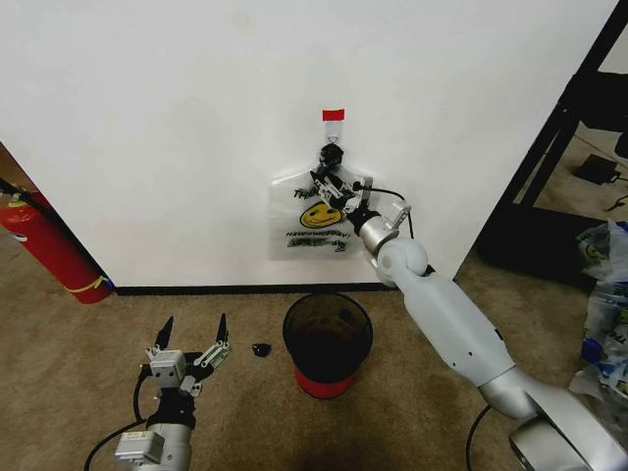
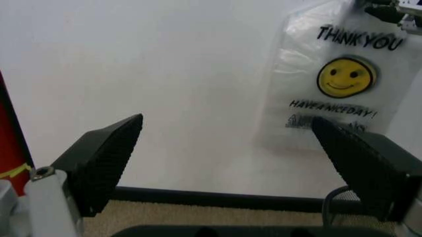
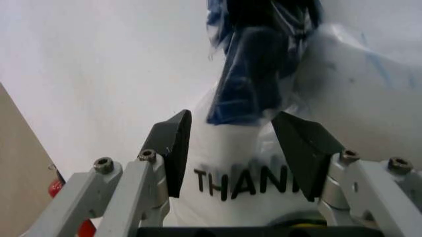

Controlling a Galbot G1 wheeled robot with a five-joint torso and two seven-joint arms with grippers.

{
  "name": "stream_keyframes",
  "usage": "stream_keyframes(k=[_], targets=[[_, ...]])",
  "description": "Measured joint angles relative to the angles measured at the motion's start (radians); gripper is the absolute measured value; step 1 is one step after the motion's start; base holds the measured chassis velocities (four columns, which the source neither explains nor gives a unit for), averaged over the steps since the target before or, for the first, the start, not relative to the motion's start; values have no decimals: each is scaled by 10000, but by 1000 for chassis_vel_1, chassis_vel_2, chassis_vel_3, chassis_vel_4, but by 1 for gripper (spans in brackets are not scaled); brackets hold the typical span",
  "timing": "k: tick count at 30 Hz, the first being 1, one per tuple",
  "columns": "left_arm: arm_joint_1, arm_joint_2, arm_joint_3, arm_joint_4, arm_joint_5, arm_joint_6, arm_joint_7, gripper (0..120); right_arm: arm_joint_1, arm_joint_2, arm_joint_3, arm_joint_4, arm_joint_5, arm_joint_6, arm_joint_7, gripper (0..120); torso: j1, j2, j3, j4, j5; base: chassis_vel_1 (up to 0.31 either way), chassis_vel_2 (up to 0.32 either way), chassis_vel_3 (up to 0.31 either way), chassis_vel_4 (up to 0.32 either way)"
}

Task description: Pick up the garbage bag from the wall and place it over the trash bin.

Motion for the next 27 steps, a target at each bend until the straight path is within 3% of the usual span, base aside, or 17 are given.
stream_keyframes(k=[4, 13, 15, 27], targets=[[22, 0, -4, 4, 0, -22, 2, 100, -99, -42, 70, 81, 35, 1, -41, 50, 0, 0, 0, 0, 0, 0, 0, 0, 0], [67, 40, -17, -52, -1, -26, 10, 100, -35, -92, 217, 215, 406, -26, -52, 84, 0, 0, -1, 0, -1, 0, 0, 0, 0], [68, 42, -14, -57, -6, -26, 10, 100, -19, -90, 222, 205, 411, -40, -46, 83, 0, 0, 0, 0, -1, 0, 0, 0, 0], [6, 36, 63, -28, -6, -17, 16, 100, 94, -3, 257, -78, 395, -72, -21, 38, 0, 0, 0, 0, -1, 0, 0, 0, 0]])
